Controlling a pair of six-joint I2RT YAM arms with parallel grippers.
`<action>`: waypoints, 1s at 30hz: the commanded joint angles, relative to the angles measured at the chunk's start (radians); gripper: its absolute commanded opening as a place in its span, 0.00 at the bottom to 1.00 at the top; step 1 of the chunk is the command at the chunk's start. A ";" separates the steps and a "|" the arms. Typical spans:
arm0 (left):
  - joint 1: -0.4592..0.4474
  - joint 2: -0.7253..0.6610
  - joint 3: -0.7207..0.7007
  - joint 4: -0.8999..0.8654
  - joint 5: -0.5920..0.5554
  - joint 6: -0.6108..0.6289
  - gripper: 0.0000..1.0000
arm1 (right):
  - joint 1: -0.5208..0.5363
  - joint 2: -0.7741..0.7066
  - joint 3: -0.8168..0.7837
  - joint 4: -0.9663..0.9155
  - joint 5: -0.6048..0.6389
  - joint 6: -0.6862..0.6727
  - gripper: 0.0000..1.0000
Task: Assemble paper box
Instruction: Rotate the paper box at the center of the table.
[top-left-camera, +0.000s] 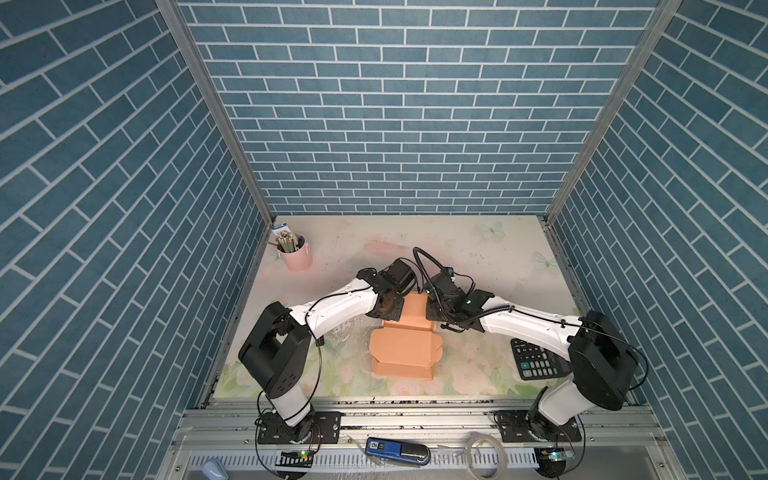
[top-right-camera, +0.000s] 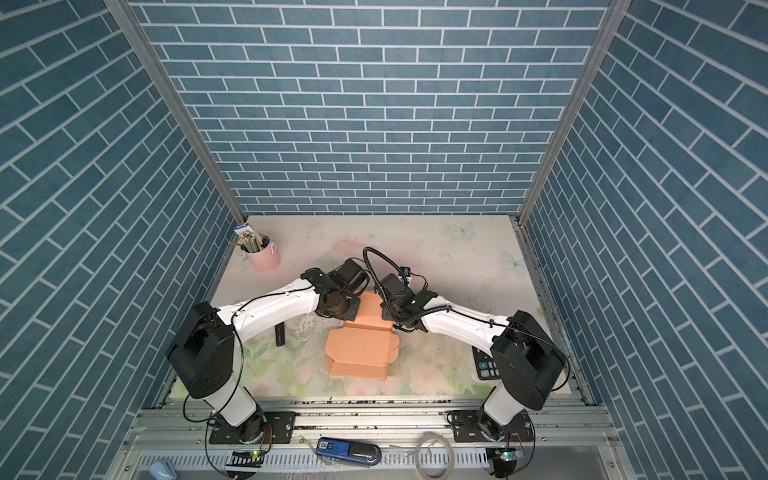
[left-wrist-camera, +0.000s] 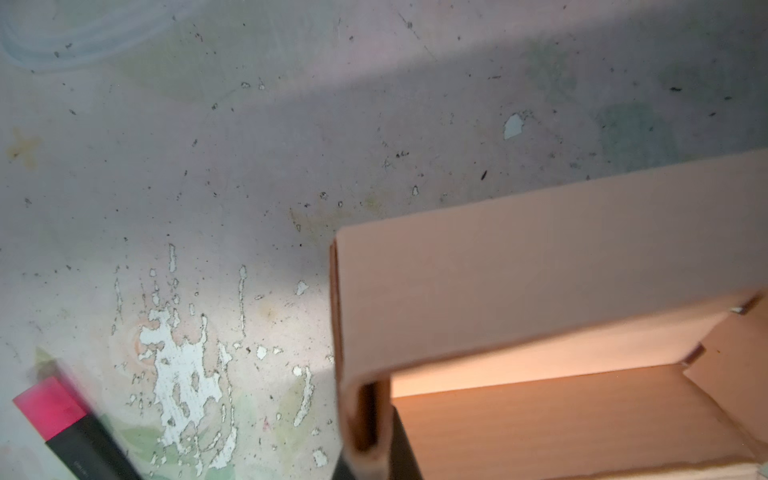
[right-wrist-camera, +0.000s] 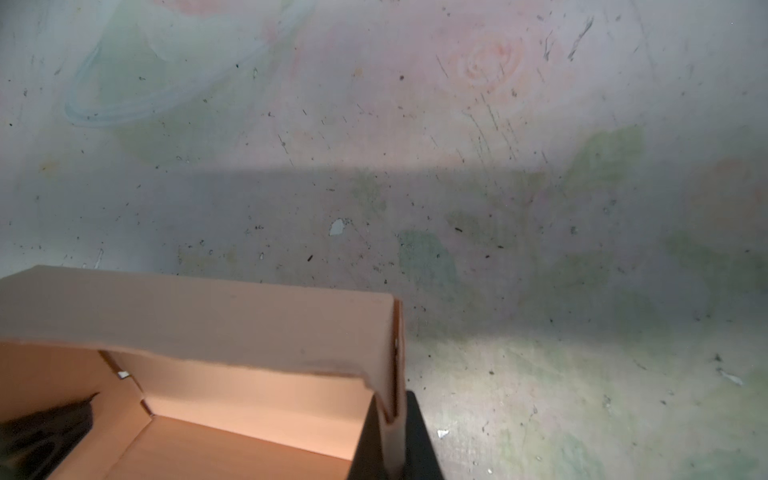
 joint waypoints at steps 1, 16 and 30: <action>-0.030 0.041 0.038 -0.048 0.005 0.032 0.10 | -0.024 0.007 -0.010 0.055 -0.107 0.076 0.00; -0.077 0.160 0.067 -0.074 -0.097 0.034 0.12 | -0.055 0.013 -0.065 0.103 -0.141 0.174 0.00; -0.077 0.207 0.104 -0.092 -0.154 0.068 0.19 | -0.052 0.085 -0.058 0.095 -0.094 0.251 0.00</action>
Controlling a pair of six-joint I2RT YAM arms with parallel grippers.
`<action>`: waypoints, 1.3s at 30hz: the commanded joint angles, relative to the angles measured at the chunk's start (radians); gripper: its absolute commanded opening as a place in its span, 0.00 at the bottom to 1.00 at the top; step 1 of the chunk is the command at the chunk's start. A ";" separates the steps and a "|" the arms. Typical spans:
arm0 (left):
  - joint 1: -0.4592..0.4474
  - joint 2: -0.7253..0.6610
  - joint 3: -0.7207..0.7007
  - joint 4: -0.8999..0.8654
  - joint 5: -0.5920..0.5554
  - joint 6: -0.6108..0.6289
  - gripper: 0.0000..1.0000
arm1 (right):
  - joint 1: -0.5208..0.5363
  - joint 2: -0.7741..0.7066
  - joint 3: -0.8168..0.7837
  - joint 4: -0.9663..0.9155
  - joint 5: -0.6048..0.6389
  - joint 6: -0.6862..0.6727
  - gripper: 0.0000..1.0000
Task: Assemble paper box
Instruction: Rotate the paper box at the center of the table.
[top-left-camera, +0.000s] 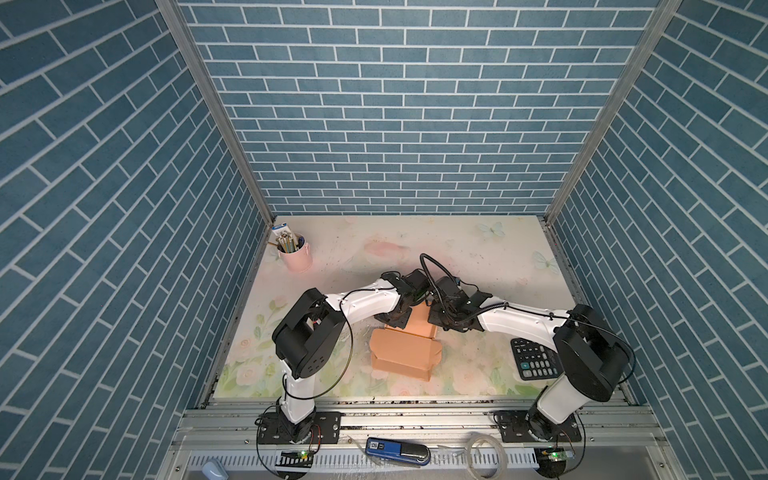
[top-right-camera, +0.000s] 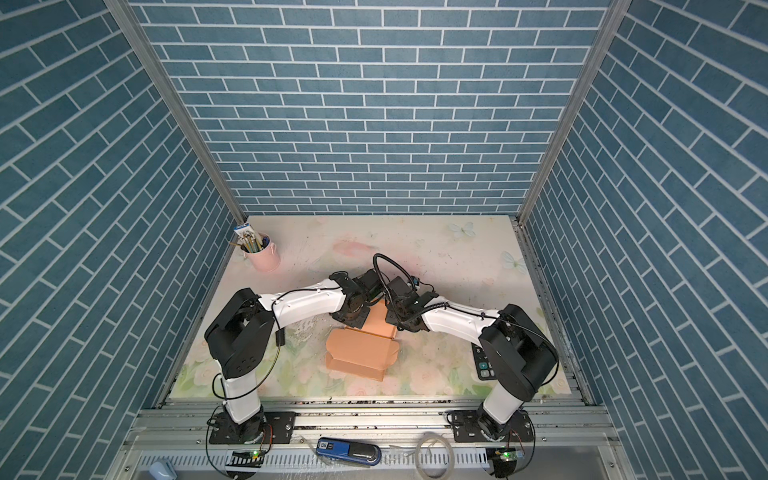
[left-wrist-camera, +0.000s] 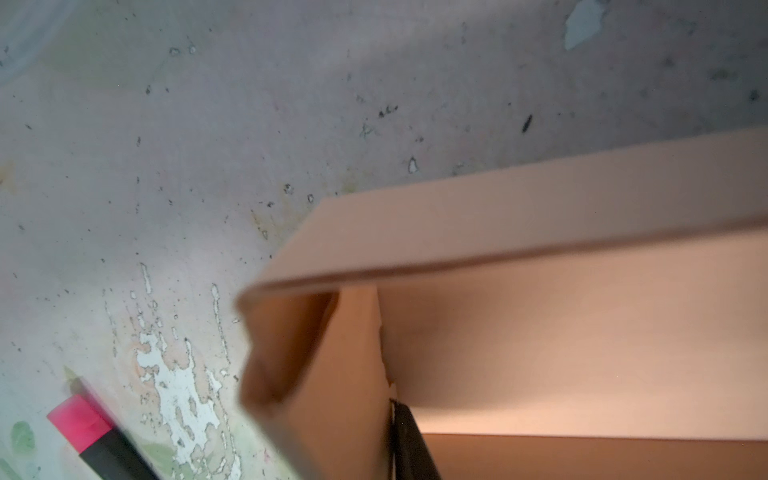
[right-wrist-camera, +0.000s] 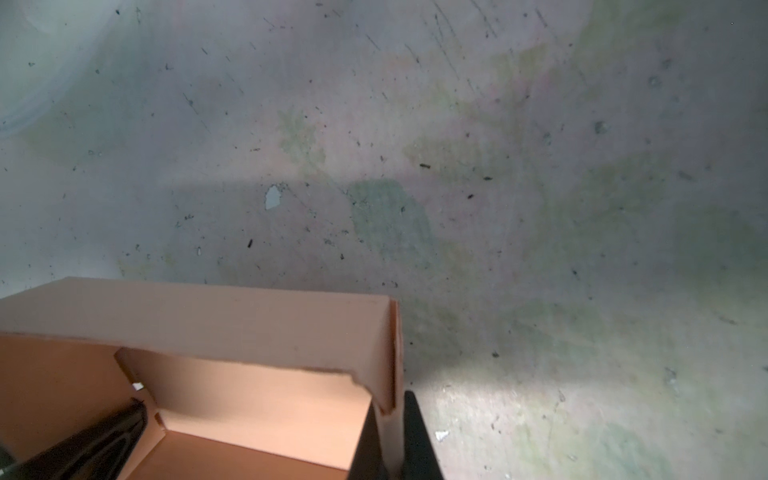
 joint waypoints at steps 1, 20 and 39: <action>-0.011 0.009 0.019 -0.036 -0.023 0.028 0.19 | 0.001 0.033 0.011 0.040 0.025 0.088 0.00; -0.011 0.016 -0.031 0.026 -0.069 0.022 0.00 | 0.003 0.040 0.012 0.023 0.063 0.096 0.00; 0.059 -0.154 -0.196 0.261 0.201 0.012 0.52 | 0.009 0.025 0.017 0.014 0.095 0.099 0.00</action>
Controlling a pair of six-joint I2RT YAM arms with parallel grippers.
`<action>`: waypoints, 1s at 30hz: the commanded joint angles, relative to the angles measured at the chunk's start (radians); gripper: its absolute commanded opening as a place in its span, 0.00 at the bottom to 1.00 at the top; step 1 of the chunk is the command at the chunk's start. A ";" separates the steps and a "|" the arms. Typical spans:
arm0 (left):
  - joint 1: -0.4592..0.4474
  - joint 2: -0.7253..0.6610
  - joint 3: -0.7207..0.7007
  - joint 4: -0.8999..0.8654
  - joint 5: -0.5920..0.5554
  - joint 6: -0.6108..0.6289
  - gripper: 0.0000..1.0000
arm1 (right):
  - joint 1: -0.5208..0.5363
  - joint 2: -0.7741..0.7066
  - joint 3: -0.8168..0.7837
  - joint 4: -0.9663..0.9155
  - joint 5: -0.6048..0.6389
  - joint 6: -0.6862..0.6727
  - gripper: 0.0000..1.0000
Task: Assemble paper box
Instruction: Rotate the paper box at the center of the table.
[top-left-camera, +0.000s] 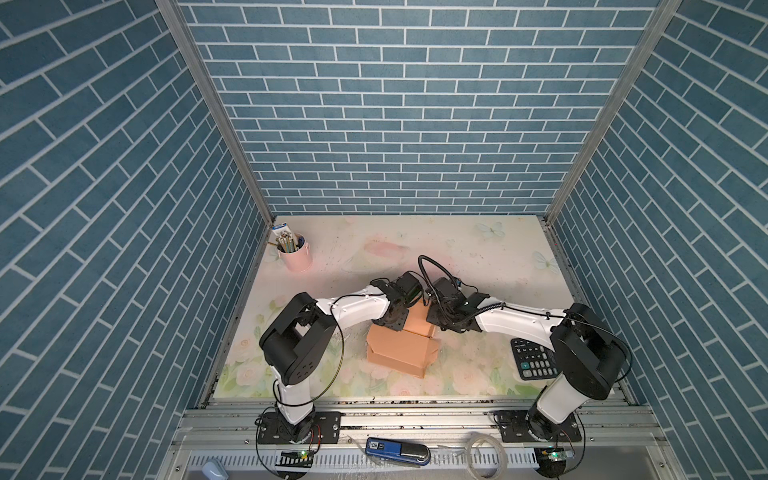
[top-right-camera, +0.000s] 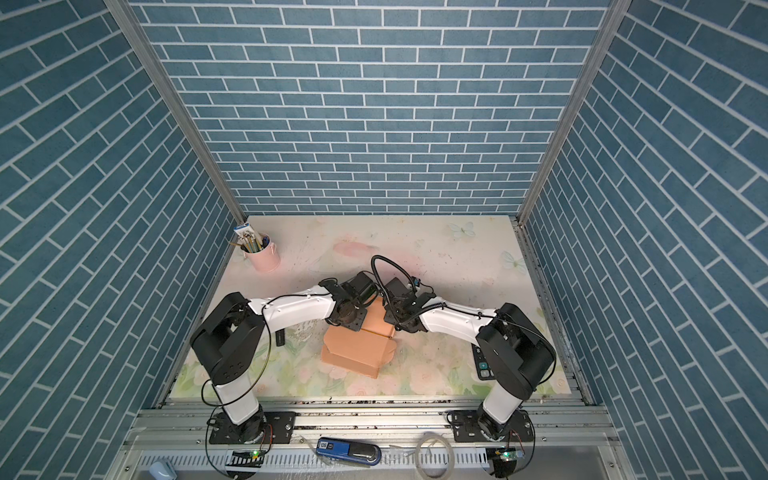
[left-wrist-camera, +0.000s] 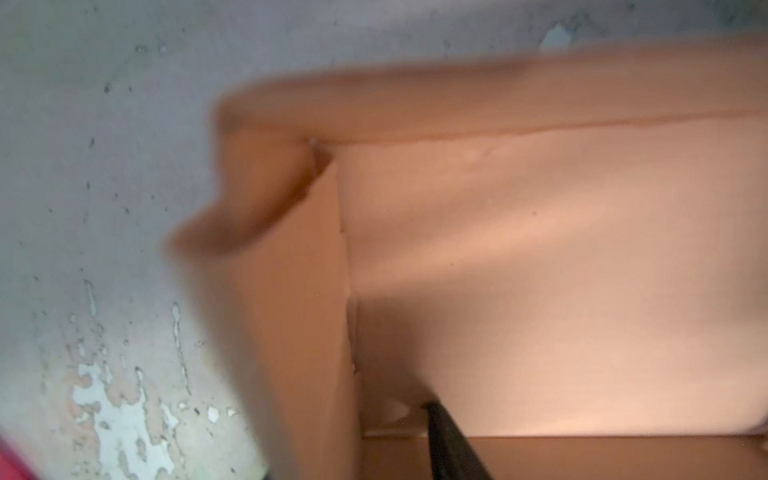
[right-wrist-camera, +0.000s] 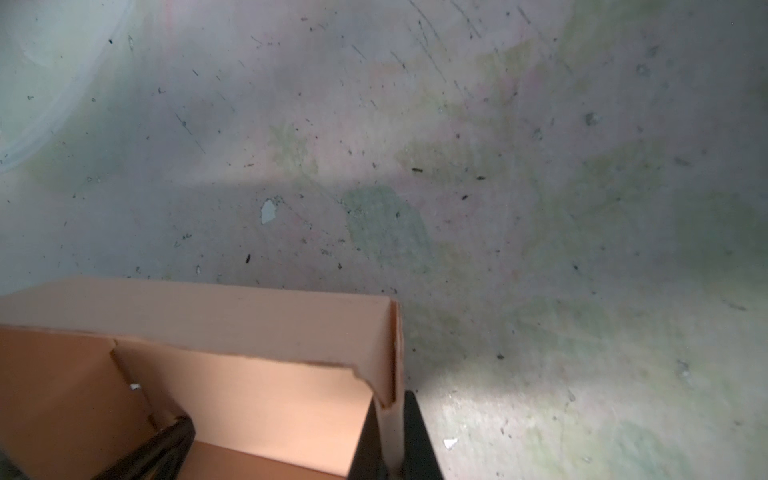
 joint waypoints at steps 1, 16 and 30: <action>0.027 -0.062 -0.034 0.058 0.126 0.006 0.54 | 0.000 0.012 0.011 0.009 0.058 0.036 0.00; 0.149 -0.157 -0.076 0.128 0.294 0.011 0.61 | -0.002 0.027 0.007 0.022 0.060 0.023 0.00; 0.287 -0.289 -0.160 0.193 0.384 -0.096 0.68 | 0.000 0.060 0.068 -0.083 0.054 -0.003 0.00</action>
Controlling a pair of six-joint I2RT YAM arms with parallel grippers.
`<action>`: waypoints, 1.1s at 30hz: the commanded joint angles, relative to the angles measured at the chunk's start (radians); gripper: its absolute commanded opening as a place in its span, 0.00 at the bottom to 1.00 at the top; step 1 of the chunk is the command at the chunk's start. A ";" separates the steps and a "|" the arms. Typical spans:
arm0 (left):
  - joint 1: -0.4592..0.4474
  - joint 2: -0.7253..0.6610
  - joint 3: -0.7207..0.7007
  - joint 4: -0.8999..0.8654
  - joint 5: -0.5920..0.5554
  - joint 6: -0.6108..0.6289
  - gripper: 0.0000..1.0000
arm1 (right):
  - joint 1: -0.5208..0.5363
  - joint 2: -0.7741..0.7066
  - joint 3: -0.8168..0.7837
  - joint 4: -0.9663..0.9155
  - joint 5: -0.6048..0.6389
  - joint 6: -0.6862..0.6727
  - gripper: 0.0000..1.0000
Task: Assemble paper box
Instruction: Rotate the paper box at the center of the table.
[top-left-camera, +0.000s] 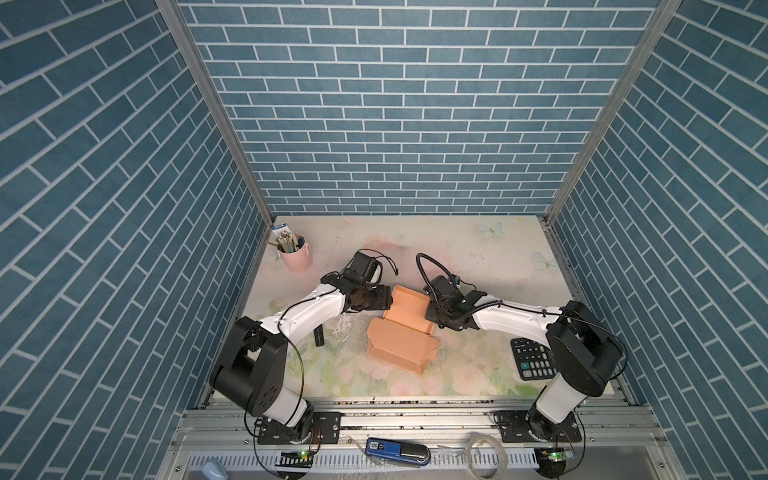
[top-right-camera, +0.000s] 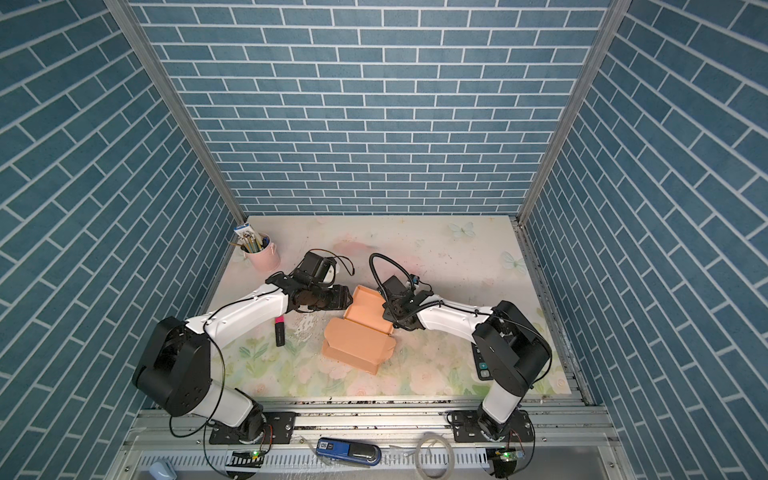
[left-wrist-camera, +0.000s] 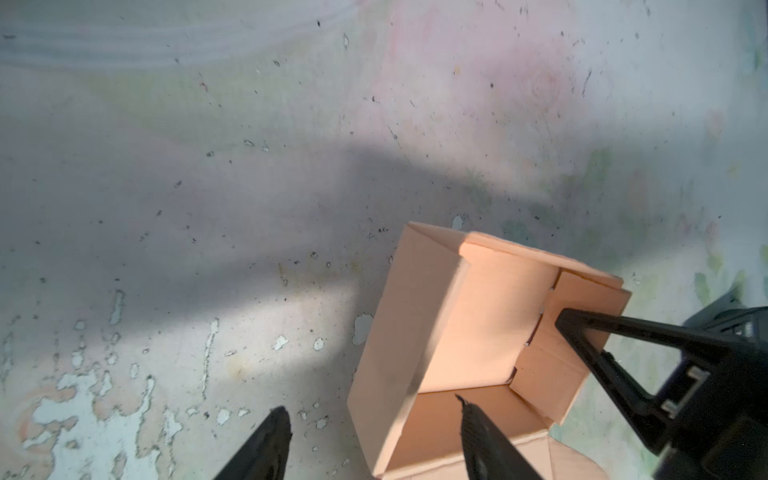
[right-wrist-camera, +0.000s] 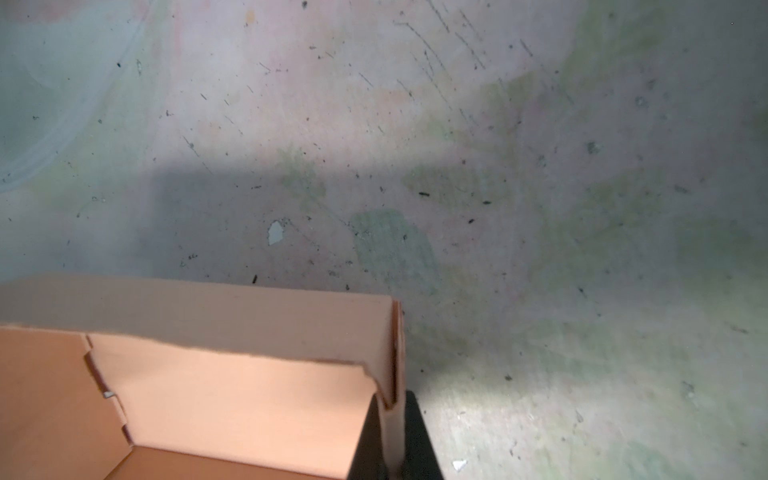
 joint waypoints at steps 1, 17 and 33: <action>0.019 -0.022 -0.024 0.007 0.009 -0.029 0.68 | 0.001 0.029 0.035 -0.080 0.025 -0.003 0.00; 0.091 -0.101 -0.063 -0.082 0.027 -0.046 0.77 | -0.019 0.062 0.188 -0.186 0.057 -0.058 0.28; 0.093 -0.116 -0.054 -0.113 0.025 -0.005 0.78 | -0.098 0.275 0.466 -0.236 -0.132 -0.353 0.33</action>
